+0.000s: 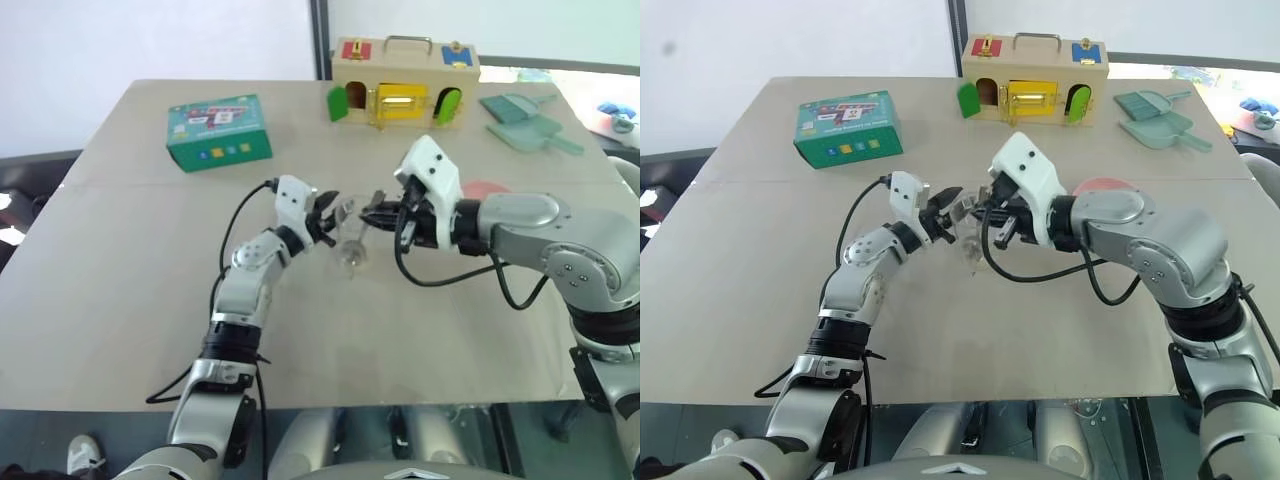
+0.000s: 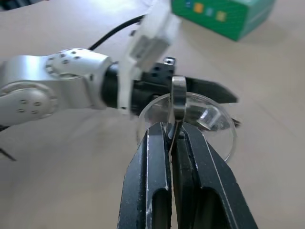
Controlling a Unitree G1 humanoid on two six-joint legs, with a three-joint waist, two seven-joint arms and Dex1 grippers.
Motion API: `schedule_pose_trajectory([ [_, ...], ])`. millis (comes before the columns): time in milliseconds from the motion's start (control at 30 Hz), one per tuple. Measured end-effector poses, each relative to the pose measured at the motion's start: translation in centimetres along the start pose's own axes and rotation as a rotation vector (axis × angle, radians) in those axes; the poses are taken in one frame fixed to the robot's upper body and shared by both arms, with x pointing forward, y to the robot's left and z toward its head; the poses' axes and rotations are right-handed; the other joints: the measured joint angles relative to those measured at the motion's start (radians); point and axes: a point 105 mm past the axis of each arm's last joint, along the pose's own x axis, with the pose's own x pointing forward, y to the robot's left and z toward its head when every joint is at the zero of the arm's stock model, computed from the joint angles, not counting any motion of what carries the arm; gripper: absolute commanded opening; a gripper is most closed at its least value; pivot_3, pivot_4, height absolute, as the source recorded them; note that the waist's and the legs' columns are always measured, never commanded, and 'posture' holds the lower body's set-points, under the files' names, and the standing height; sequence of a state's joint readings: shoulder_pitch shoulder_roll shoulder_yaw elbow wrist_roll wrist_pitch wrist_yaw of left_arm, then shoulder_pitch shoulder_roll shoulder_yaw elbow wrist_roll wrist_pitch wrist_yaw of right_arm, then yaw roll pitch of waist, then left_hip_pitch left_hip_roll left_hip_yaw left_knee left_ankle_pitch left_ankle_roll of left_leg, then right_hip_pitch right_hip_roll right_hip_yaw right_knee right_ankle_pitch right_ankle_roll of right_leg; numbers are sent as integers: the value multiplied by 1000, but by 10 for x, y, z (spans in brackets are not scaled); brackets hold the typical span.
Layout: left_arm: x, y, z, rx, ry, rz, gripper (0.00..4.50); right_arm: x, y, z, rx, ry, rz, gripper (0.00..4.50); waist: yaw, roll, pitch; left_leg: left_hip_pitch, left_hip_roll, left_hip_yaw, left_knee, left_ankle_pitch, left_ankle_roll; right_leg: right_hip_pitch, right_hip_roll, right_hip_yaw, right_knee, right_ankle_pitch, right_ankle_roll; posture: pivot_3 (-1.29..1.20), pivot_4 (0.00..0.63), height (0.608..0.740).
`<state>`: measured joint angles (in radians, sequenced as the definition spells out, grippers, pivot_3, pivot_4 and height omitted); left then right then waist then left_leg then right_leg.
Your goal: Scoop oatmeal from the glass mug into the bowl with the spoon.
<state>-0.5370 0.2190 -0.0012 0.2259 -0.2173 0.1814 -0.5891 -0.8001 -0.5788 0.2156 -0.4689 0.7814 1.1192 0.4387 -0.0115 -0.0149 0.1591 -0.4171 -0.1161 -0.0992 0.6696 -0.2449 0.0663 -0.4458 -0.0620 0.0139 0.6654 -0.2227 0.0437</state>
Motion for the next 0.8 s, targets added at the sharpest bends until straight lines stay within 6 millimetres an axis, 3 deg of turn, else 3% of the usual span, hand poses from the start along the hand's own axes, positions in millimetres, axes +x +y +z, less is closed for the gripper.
schedule_pose_trajectory([
  [67, 0, 0, 0, 0, 0, 3, 2661, 0, 0, 0, -4, 0, -1, 0, 1, 0, 0, 0, 0, 0, 0, 0, 0, 0, 0, 0, 0, 0, 0, 0, 150, 740],
  [267, 1, -2, 0, 4, 0, -12, 53, 0, -5, 0, -17, 2, -33, 0, 1, 0, 0, 0, 0, 0, 0, 0, 0, 0, 0, 0, 0, 0, 0, 0, 150, 740],
  [600, 2, -3, 2, 40, 8, -31, 53, -7, -23, 1, -47, 5, -129, 0, 1, 0, 0, 0, 0, 0, 0, 0, 0, 0, 0, 0, 0, 0, 0, 0, 150, 740],
  [800, 3, -2, 2, 75, 12, 0, 53, -6, -39, -4, -174, 74, -202, 0, 0, 0, 0, 0, 0, 0, 0, 0, 0, 0, 0, 0, 0, 0, 0, 0, 150, 740],
])
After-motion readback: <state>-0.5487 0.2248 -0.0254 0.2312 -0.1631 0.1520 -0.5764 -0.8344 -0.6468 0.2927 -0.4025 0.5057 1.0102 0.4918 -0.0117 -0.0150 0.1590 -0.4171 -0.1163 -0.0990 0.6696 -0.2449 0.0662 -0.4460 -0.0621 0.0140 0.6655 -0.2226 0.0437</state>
